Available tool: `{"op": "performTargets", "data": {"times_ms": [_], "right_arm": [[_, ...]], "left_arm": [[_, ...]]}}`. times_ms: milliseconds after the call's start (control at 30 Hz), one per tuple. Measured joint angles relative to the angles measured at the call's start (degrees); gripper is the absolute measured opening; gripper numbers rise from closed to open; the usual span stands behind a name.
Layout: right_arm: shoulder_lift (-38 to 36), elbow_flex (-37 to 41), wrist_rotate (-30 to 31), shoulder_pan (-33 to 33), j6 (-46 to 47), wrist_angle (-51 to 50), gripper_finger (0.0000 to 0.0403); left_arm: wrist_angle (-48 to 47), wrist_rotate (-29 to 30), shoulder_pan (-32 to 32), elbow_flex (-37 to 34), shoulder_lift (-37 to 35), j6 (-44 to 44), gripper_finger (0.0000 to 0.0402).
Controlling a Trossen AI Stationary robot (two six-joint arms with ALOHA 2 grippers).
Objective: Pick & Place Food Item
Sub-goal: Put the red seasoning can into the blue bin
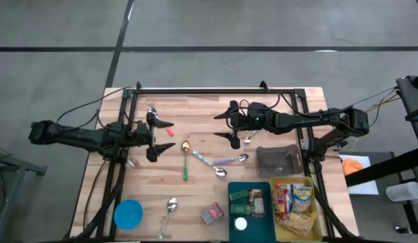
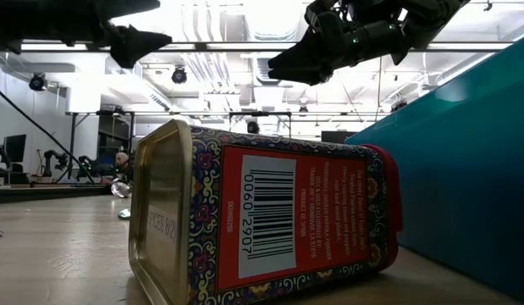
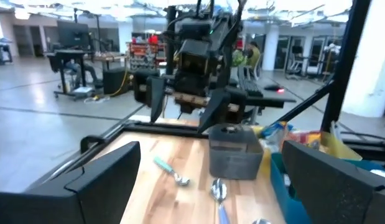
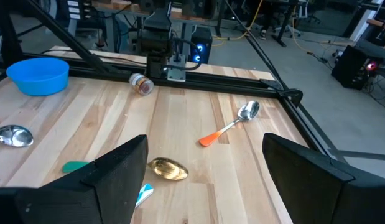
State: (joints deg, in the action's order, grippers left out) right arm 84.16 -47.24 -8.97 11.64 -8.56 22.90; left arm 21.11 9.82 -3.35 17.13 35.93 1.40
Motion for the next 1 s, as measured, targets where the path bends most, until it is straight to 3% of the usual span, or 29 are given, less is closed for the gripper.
{"op": "performTargets", "data": {"times_ms": [667, 867, 1000], "right_arm": [[-0.01, 0.00, 0.00, 0.02, -1.68, 0.03, 0.0315], [0.00, 0.00, 0.00, 0.00, -1.55, 0.02, 0.0315], [-0.02, 0.00, 0.00, 0.02, -1.53, 0.03, 0.0315]], "left_arm": [[-0.67, 0.00, 0.50, -0.54, -0.09, 0.09, 0.0393], [-7.79, 0.00, 0.50, -0.65, -0.09, 0.11, 0.0393], [-7.28, -0.02, 0.50, -0.64, -0.24, 0.12, 0.0393]]}}
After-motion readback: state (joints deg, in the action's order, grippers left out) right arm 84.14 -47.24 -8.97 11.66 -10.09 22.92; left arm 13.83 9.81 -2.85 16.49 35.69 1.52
